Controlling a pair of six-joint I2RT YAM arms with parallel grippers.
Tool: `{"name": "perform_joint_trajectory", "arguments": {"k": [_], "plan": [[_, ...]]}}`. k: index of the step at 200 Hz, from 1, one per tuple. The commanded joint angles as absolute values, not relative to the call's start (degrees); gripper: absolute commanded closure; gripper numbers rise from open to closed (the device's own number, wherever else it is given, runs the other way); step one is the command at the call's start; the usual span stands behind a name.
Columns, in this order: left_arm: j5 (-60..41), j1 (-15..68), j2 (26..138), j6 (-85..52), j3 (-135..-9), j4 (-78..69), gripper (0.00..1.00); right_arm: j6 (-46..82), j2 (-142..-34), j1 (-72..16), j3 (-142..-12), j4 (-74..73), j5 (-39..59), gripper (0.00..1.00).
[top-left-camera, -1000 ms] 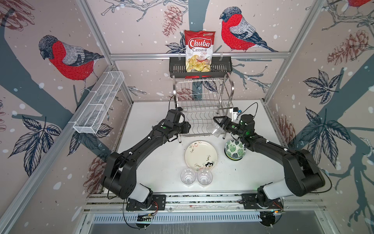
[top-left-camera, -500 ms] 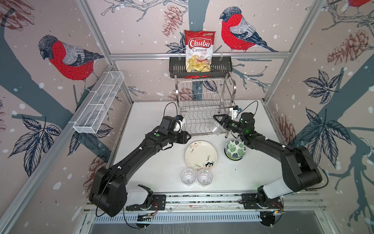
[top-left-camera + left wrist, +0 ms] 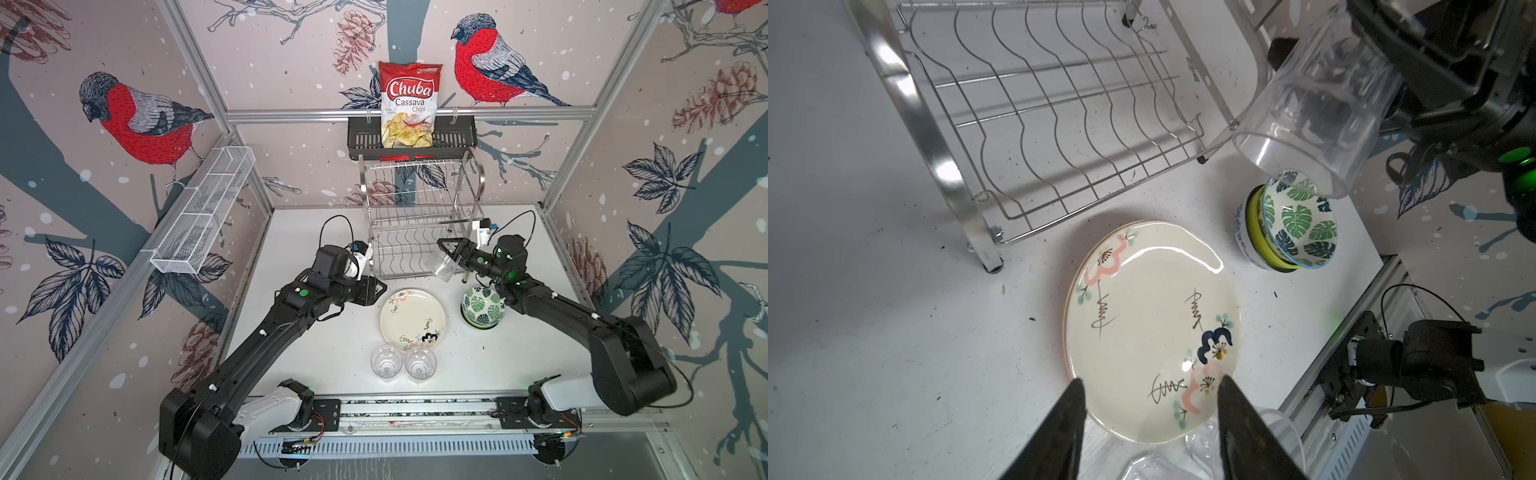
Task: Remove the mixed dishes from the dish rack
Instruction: 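Move the left gripper toward the clear glass held by the right gripper, then close the left gripper around the clear glass beside the right gripper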
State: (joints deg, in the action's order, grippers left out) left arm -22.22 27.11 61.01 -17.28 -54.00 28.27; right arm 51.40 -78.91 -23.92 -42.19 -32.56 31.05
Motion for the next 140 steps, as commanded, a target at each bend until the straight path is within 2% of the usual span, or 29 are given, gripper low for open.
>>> {"name": "perform_joint_trajectory", "arguments": {"k": [1, 37, 57, 76, 140], "plan": [[-21.7, 27.0, 57.9, -20.8, -53.4, 28.2, 0.40, 51.5, -75.3, -26.0, -40.7, -32.8, 27.5, 0.93], [-26.6, 29.8, 52.1, -31.0, -49.6, 20.3, 0.33, 54.9, -69.2, -33.2, -36.3, -34.1, 20.0, 0.93], [-21.5, 37.5, 49.6, -35.4, -48.5, 15.9, 0.27, 57.9, -67.8, -37.3, -34.1, -36.8, 16.0, 0.93], [-18.8, 43.2, 48.2, -39.6, -46.0, 10.2, 0.25, 60.8, -67.4, -39.8, -32.6, -40.8, 13.9, 0.93], [-12.4, 51.9, 48.6, -47.2, -39.2, -4.5, 0.21, 64.2, -66.7, -47.3, -31.6, -45.4, 6.2, 0.92]]}}
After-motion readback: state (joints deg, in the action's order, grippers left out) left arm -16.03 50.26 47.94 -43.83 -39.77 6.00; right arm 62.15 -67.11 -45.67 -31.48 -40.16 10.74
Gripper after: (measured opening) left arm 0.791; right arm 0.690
